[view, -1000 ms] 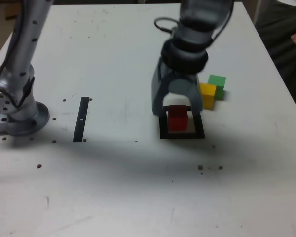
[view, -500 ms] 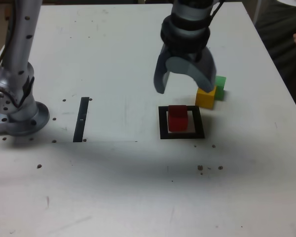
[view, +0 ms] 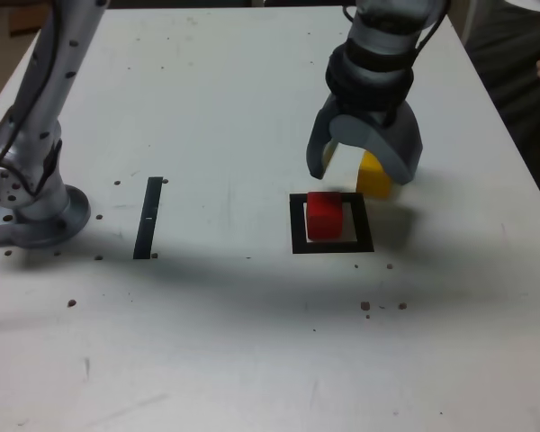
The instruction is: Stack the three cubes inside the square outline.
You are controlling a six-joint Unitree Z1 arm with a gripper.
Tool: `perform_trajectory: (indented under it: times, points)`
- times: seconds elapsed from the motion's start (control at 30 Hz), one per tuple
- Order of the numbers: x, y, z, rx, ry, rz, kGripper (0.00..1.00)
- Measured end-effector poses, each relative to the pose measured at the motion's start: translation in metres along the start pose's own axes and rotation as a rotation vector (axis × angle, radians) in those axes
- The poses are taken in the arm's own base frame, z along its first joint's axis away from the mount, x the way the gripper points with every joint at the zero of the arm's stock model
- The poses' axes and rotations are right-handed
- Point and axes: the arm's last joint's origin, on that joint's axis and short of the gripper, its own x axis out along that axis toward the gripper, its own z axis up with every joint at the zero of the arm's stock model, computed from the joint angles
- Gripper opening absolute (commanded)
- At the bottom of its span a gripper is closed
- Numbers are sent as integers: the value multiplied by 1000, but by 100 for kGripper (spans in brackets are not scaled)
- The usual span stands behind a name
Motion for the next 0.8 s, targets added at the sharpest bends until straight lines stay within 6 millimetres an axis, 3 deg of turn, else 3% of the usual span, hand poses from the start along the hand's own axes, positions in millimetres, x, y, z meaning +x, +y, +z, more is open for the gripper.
perform_trajectory:
  times: [0.5,0.8]
  points:
    - [20,19,13,3,32,-46,88]
    - [31,21,23,9,47,-64,65]
